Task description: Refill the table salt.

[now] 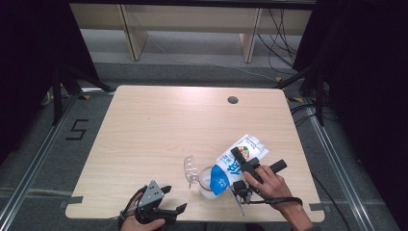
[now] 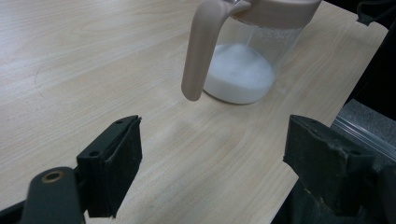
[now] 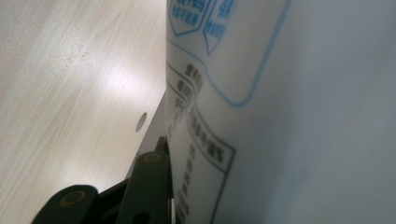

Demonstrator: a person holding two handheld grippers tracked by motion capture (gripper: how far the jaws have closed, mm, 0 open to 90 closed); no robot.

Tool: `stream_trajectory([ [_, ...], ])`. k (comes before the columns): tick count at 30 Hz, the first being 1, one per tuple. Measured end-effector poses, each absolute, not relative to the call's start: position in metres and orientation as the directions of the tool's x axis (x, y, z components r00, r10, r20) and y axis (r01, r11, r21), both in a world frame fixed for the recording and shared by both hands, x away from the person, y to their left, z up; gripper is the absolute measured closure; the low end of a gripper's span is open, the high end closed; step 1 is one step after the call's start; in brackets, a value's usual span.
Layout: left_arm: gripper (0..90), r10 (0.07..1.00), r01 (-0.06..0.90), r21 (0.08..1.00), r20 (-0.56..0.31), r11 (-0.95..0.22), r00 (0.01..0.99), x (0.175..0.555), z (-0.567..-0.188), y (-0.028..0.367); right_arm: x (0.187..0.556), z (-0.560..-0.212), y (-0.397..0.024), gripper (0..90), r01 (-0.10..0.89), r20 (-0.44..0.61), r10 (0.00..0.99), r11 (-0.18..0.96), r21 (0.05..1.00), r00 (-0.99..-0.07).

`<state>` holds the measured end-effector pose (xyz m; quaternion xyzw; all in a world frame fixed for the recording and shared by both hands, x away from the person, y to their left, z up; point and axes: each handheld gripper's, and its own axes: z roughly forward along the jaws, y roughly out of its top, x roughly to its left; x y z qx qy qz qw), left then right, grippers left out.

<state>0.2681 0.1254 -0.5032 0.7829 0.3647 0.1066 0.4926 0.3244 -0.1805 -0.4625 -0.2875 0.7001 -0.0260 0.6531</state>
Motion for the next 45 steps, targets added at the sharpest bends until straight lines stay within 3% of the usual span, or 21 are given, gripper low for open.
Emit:
stream_trajectory([
  [45, 18.6, 0.676, 0.466, 0.849, -0.192, -0.249, 0.711, 0.2682, -0.5031, 0.1256, 0.3235, -0.4635, -0.1808, 66.6, -0.367, -0.904, -0.428, 0.839, -0.403, 0.014],
])
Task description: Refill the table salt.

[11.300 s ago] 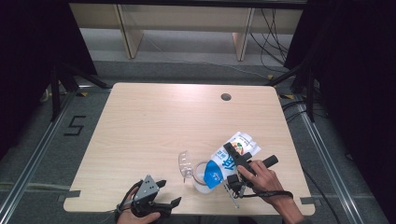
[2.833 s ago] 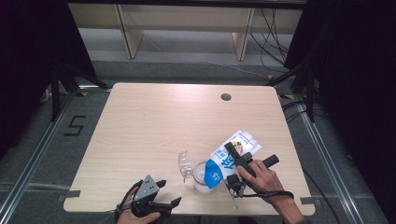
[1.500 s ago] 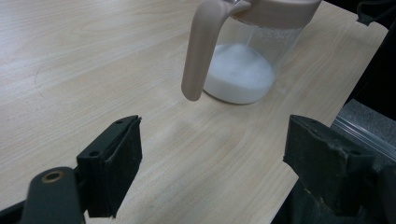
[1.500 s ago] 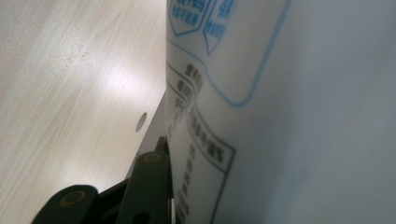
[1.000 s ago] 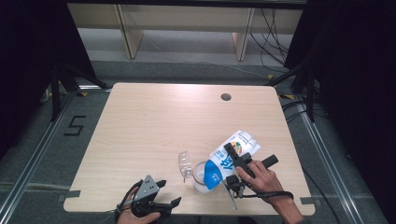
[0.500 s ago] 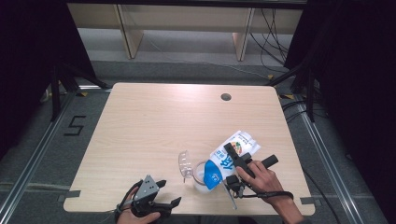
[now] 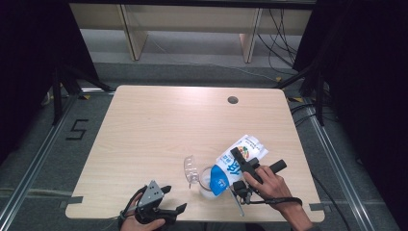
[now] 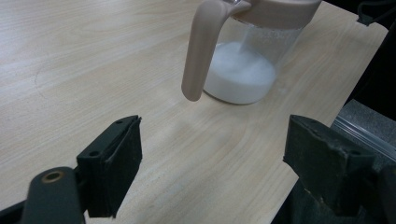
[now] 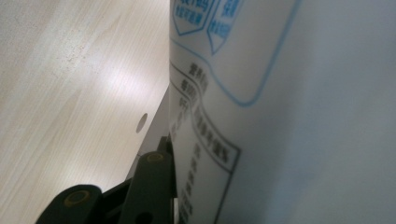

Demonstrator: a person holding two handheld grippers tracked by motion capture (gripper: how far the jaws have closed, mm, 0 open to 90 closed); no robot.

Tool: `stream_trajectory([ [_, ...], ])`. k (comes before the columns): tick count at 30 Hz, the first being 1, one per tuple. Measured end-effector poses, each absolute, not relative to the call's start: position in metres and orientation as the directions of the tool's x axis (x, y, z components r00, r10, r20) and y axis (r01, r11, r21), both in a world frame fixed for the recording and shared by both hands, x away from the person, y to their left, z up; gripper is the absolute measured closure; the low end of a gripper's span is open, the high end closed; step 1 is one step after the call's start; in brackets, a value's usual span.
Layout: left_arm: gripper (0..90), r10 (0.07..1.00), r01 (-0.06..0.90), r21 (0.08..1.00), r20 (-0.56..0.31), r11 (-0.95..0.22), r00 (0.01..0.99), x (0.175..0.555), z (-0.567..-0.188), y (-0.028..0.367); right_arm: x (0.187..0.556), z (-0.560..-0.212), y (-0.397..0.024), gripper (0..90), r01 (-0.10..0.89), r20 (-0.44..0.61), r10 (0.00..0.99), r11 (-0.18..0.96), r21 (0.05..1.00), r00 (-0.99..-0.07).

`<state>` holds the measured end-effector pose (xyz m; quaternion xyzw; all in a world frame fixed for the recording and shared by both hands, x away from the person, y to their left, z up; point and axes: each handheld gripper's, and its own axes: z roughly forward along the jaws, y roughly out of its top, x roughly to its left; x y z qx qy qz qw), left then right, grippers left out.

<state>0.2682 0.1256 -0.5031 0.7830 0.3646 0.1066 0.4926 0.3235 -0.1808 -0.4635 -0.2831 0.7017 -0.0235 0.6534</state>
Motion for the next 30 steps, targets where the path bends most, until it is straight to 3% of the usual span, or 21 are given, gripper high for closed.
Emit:
stream_trajectory([
  [30, 18.6, 0.676, 0.467, 0.848, -0.193, -0.249, 0.711, 0.2678, -0.5032, 0.1252, 0.3233, -0.4635, -0.1810, 66.9, -0.366, -0.904, -0.426, 0.840, -0.401, 0.014],
])
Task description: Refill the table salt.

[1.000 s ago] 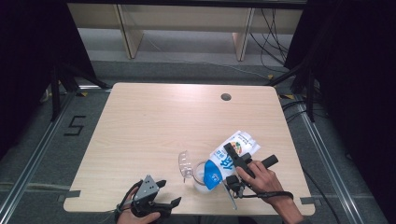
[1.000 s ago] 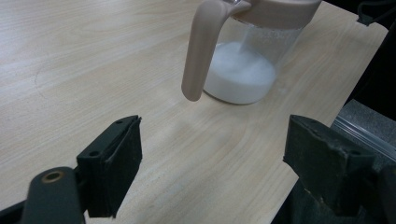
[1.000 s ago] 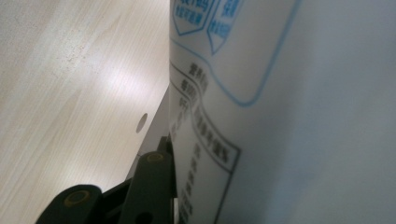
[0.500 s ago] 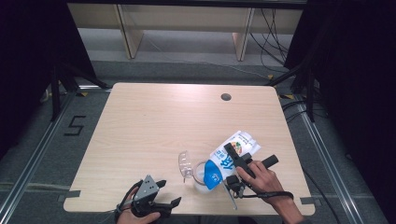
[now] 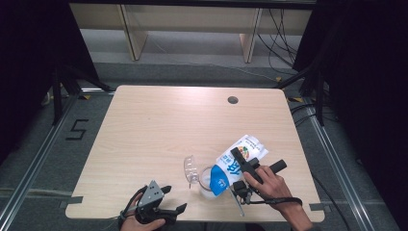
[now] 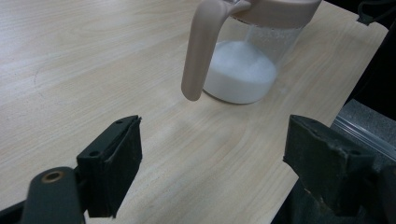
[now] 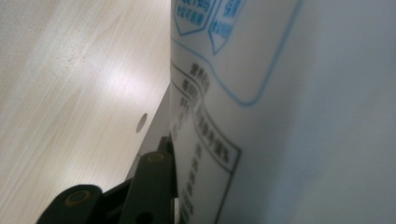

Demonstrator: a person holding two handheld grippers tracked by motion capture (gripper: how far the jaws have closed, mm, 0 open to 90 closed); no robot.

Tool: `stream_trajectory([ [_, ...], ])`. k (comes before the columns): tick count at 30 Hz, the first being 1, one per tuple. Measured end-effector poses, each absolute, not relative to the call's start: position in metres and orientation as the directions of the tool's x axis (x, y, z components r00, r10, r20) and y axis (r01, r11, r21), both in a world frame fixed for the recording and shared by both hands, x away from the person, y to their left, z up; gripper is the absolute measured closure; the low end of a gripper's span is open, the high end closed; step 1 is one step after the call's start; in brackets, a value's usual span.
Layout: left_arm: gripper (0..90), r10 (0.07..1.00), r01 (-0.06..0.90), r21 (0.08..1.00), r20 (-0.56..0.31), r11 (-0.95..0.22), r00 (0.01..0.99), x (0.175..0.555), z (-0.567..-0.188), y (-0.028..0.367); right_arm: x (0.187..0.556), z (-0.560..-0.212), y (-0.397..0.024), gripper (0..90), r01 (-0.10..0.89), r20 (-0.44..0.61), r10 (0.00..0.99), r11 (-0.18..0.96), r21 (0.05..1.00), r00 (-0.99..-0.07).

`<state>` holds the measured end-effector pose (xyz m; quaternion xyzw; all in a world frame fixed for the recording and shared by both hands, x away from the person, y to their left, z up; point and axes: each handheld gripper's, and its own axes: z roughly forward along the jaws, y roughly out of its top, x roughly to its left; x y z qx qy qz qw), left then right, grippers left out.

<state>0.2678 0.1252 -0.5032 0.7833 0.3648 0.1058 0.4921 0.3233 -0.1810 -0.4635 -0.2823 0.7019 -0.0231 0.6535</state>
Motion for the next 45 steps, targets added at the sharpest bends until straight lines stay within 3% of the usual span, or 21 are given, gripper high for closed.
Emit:
stream_trajectory([
  [45, 18.6, 0.676, 0.466, 0.849, -0.192, -0.248, 0.711, 0.2682, -0.5031, 0.1255, 0.3226, -0.4639, -0.1792, 67.4, -0.365, -0.899, -0.437, 0.837, -0.409, 0.006],
])
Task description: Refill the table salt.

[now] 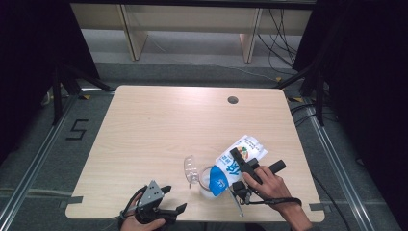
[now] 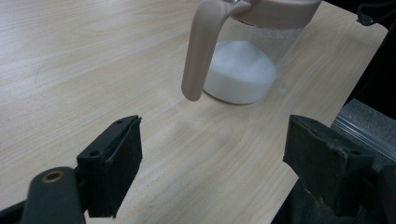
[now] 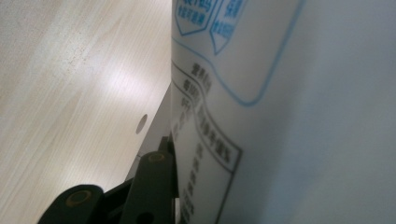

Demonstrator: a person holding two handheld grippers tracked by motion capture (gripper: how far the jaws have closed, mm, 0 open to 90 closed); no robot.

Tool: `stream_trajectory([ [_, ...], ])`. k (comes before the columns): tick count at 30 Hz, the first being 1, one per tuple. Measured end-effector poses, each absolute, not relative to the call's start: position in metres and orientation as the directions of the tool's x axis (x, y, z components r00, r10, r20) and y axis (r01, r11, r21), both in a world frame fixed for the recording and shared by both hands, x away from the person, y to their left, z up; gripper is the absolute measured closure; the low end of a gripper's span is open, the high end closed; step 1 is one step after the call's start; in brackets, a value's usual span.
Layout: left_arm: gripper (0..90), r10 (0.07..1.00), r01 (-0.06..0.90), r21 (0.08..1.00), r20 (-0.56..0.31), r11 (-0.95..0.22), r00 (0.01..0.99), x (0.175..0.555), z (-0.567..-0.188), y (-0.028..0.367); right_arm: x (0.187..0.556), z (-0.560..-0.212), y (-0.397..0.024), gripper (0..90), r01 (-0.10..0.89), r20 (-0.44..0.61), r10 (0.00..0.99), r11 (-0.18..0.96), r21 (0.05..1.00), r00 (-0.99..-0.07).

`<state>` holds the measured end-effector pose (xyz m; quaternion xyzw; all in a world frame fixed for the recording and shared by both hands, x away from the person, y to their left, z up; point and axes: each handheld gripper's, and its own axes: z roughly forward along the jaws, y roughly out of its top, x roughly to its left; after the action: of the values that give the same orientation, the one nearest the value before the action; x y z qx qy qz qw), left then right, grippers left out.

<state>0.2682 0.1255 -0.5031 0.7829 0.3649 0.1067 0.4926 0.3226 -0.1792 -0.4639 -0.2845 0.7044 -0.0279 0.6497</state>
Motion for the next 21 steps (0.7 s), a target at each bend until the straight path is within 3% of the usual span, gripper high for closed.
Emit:
stream_trajectory([
  [21, 18.7, 0.677, 0.466, 0.850, -0.193, -0.246, 0.710, 0.2682, -0.5033, 0.1252, 0.3225, -0.4643, -0.1793, 67.5, -0.359, -0.907, -0.422, 0.845, -0.397, 0.011],
])
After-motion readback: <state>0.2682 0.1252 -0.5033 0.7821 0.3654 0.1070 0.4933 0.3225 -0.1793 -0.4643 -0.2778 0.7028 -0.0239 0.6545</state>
